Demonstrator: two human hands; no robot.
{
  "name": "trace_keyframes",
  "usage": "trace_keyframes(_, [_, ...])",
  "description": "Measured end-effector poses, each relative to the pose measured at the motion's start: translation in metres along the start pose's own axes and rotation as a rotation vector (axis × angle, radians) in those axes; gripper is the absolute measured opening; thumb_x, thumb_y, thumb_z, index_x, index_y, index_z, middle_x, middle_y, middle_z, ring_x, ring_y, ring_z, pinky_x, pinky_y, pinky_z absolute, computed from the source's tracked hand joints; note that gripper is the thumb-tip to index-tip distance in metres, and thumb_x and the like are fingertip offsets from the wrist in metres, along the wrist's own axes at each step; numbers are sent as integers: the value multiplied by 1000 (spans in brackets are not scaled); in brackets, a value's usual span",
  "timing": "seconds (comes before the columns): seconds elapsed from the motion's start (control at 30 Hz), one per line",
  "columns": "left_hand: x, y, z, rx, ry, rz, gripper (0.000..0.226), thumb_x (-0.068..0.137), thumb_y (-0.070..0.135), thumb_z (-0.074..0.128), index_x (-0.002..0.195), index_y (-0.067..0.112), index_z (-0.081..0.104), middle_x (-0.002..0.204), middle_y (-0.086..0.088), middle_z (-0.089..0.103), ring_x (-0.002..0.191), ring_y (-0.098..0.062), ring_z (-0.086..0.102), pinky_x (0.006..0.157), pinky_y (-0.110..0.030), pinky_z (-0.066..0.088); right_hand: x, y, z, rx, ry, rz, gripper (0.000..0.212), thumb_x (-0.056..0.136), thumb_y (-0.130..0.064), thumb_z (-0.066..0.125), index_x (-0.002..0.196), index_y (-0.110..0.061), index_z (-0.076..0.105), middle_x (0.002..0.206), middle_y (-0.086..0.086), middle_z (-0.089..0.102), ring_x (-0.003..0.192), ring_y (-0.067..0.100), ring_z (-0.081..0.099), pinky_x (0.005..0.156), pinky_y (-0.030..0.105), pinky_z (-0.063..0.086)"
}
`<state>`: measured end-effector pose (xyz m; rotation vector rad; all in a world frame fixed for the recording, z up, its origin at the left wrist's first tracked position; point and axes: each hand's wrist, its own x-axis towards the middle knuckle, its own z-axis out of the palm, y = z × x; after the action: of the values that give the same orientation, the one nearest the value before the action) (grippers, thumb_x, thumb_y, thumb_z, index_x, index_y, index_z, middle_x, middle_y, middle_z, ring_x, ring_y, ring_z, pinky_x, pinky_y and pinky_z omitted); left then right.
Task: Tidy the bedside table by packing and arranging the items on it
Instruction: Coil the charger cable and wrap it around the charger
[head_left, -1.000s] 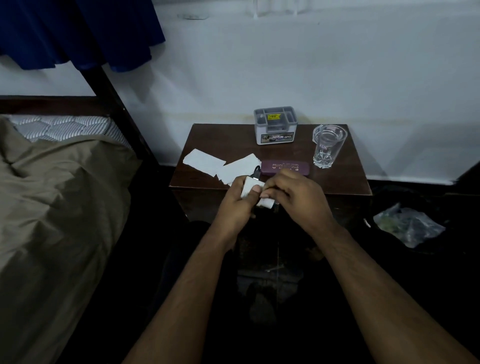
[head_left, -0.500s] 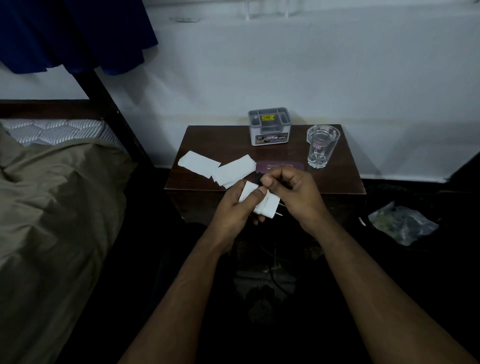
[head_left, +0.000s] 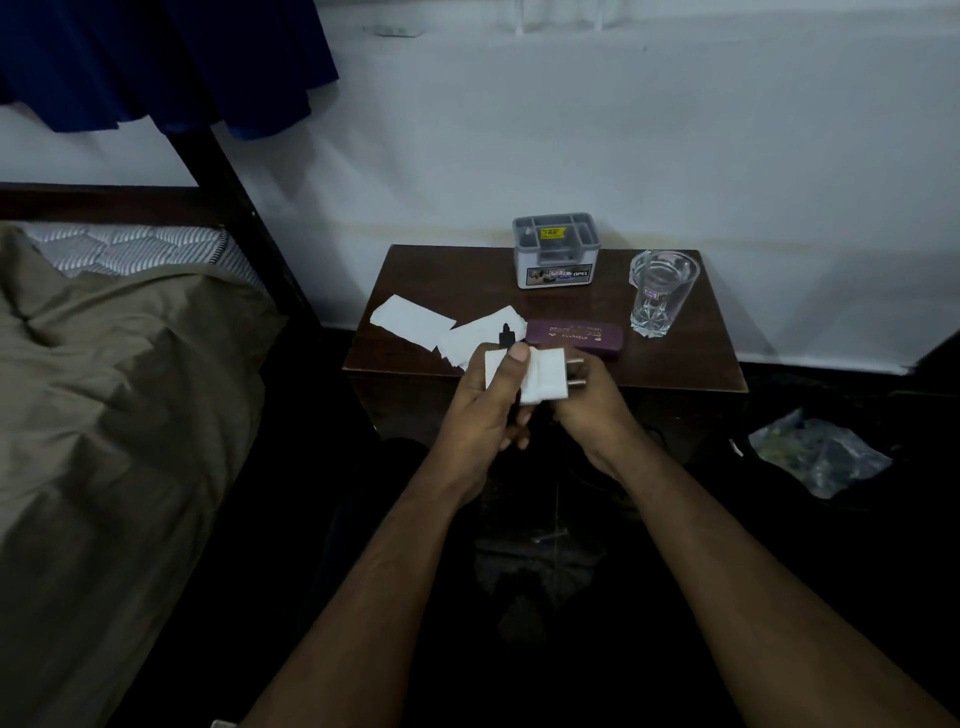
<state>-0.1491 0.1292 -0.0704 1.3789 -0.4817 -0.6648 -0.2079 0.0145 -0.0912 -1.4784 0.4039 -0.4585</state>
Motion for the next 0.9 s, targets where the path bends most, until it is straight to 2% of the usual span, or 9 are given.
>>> trace_keyframes(0.1, [0, -2, -2, 52, -10, 58, 27, 105, 40, 48, 114, 14, 49, 67, -4, 50, 50, -9, 46, 44, -27, 42, -1, -5, 5, -46, 15, 5, 27, 102, -10, 56, 78, -11, 70, 59, 8, 68, 53, 33, 68, 50, 35, 53])
trace_keyframes(0.2, [2, -5, -5, 182, 62, 89, 32, 104, 42, 51, 117, 14, 49, 67, -4, 52, 52, -11, 50, 46, -27, 43, 2, 3, 1, -256, 17, -23, 26, 100, -11, 56, 81, -18, 73, 73, -1, 76, 68, 14, 74, 63, 31, 56])
trace_keyframes(0.37, [7, -2, -12, 357, 262, 168, 31, 105, 37, 50, 111, 7, 52, 72, 5, 61, 54, 1, 58, 50, -15, 45, 2, 7, 1, -354, -116, -49, 26, 98, -4, 55, 102, -16, 77, 98, -3, 80, 95, 8, 74, 85, 28, 54])
trace_keyframes(0.5, [8, 0, -11, 296, 310, 178, 30, 106, 32, 49, 113, 3, 52, 79, 7, 62, 55, 6, 60, 51, -14, 48, 2, 12, 3, -384, -214, -19, 30, 105, -15, 52, 85, -9, 74, 84, 3, 78, 82, 17, 74, 85, 36, 54])
trace_keyframes(0.57, [10, 0, -11, 216, 334, 142, 30, 107, 35, 49, 111, 6, 52, 81, 2, 63, 54, -1, 61, 48, -20, 50, 2, 16, 4, -419, -243, -26, 34, 107, -22, 49, 83, -12, 71, 82, 5, 77, 82, 24, 73, 86, 44, 54])
trace_keyframes(0.63, [10, -2, -11, 154, 338, 109, 32, 106, 39, 49, 111, 7, 51, 83, -2, 65, 54, -11, 61, 45, -28, 50, 1, 18, 5, -454, -274, -52, 31, 106, -24, 49, 83, -20, 69, 80, 0, 75, 79, 18, 72, 86, 46, 54])
trace_keyframes(0.73, [12, -4, -11, 152, 369, 119, 28, 106, 33, 50, 115, 6, 52, 88, 7, 64, 65, 5, 63, 55, -14, 51, -2, 19, 8, -459, -348, -59, 20, 104, -21, 53, 91, -27, 67, 72, -7, 70, 71, 7, 67, 78, 34, 56])
trace_keyframes(0.8, [14, -7, -14, 149, 366, 135, 25, 105, 29, 55, 115, 6, 53, 95, 6, 64, 78, 5, 63, 67, -14, 51, -4, 17, 8, -515, -361, -66, 25, 103, -18, 56, 83, -33, 62, 65, -14, 65, 62, -2, 61, 67, 22, 49])
trace_keyframes(0.9, [16, -9, -15, 153, 340, 132, 24, 103, 26, 59, 117, 7, 53, 100, 2, 66, 88, -2, 65, 73, -21, 55, -4, 18, 5, -628, -369, -136, 30, 100, -27, 61, 71, -23, 56, 61, -11, 58, 55, 0, 51, 58, 30, 43])
